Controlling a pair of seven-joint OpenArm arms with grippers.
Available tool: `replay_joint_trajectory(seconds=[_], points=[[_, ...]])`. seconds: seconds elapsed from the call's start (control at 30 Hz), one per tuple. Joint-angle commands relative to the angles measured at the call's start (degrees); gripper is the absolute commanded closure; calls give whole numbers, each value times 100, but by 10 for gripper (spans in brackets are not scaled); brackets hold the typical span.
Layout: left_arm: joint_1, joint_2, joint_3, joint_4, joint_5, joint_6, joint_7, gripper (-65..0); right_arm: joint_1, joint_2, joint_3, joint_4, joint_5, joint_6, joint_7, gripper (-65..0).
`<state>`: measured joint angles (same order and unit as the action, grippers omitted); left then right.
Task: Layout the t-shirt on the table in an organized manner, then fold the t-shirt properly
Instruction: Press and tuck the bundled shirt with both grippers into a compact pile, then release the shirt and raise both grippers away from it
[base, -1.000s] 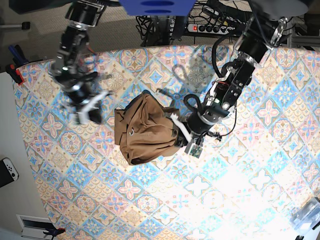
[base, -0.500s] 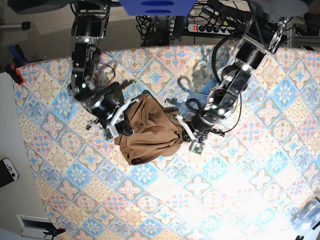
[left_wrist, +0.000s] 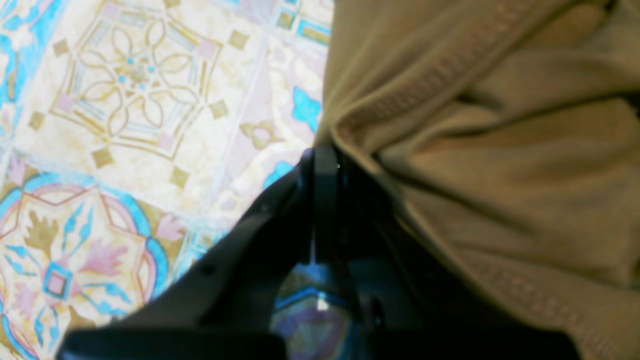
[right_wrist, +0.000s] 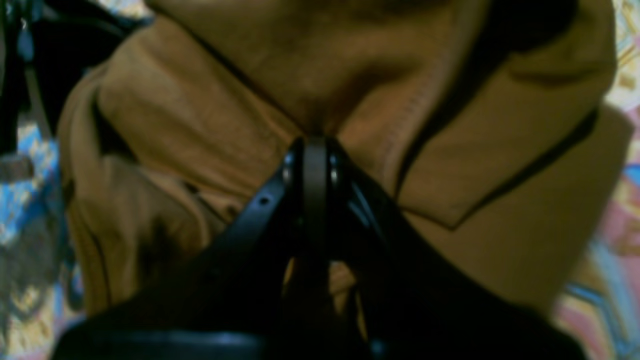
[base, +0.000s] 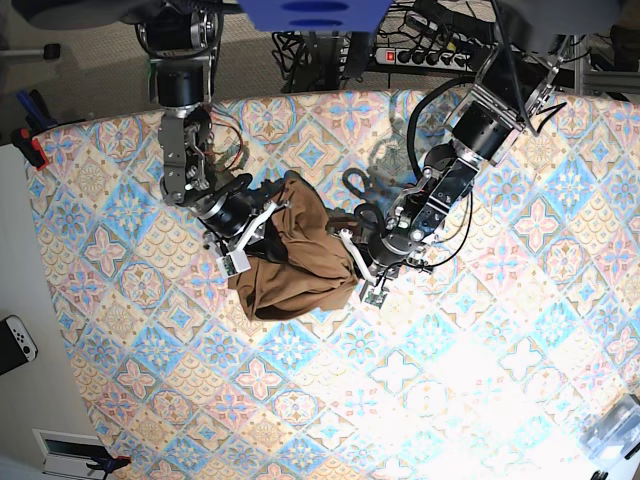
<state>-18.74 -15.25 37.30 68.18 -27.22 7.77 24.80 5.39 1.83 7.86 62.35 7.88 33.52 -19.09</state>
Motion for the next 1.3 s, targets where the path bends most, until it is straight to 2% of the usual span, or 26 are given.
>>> replay_joint_trajectory(seconds=[0.0,0.1,0.2,0.4,0.6,0.67,0.8,0.87,0.97,1.13,1.27], points=[[-126,8,-7,34,-16,-8,-40,0,125,-2,-8,-120,-89,-24,-108,0],[-126,8,-7,140,-34,-8,-58,0,239,-2,19,-191,-89,-24,-91,0],[-117,-18,-7,483,-34,-8,-58,0,187,-2,19,451,-89,-33,-240,0],[-99,-54,-24,1142,-43,-8,-58,0,37,-2,80,2341,-80,-51,-1172,0],[261,-335,-7,2056,-60,-8,-23,0,-262,-29,880,3405,-89,-59,-1726,0],[516,-590,-7,2443,-60,-8,-23,0,-455,-29,1161,3616,-89,-200,-1840,0],[1131,-1126,-86,3234,-69,10,-23,0,-992,-29,1707,4108,-89,-833,-1893,0],[1527,-1355,-350,3533,-69,19,-23,0,-1299,-29,1856,4328,-89,-974,-1893,0],[2239,-1557,-1106,3947,-43,10,-23,0,-1739,-46,2155,4521,-89,-983,-1893,0],[3285,-1715,-2205,4439,-25,-8,-23,0,-2293,-503,2946,4662,-80,-983,-1893,0],[3892,-1926,-2416,4755,-34,-8,-23,0,-2767,-820,3359,4741,-80,-983,-1875,0]])
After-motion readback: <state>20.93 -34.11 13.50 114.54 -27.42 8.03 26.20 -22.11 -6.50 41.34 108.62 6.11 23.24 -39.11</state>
